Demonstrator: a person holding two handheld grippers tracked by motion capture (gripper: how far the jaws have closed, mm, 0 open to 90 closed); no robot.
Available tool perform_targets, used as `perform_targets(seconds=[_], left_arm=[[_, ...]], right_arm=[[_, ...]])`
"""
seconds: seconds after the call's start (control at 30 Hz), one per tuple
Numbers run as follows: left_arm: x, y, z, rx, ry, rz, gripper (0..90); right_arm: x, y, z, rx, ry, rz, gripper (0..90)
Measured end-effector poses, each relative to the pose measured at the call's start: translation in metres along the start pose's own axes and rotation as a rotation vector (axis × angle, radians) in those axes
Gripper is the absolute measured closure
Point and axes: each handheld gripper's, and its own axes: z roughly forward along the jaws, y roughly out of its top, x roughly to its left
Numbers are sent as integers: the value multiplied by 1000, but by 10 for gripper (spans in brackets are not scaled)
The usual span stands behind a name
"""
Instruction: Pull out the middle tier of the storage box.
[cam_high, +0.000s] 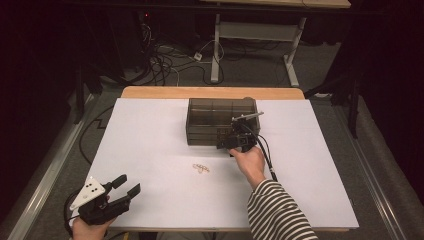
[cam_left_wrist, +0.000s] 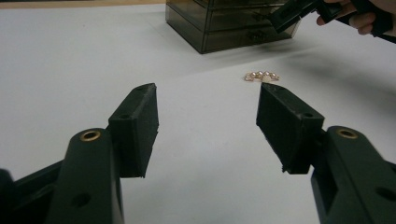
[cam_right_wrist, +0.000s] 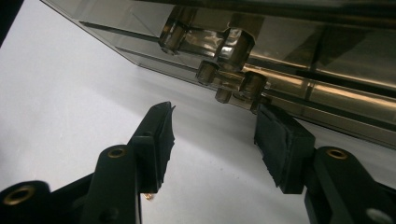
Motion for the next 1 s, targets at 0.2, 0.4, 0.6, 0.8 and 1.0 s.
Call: perform_targets(seconds=[0.2, 0.4, 0.6, 0.8, 1.0], left_arm=[[0, 0, 0, -2, -2, -4, 379], [0, 0, 0, -1, -5, -5, 379], [0, 0, 0, -7, -18, -5, 376], [1, 0, -1, -8, -22, -12, 376], [1, 1, 0, -5, -21, -11, 375]], right_arm=[[6, 5, 4, 12, -33, 17, 492], [4, 9, 5, 8, -37, 45, 509], [-2, 12, 5, 18, 0, 106, 553], [-3, 13, 8, 33, -2, 127, 593], [-4, 13, 9, 29, 12, 167, 586]])
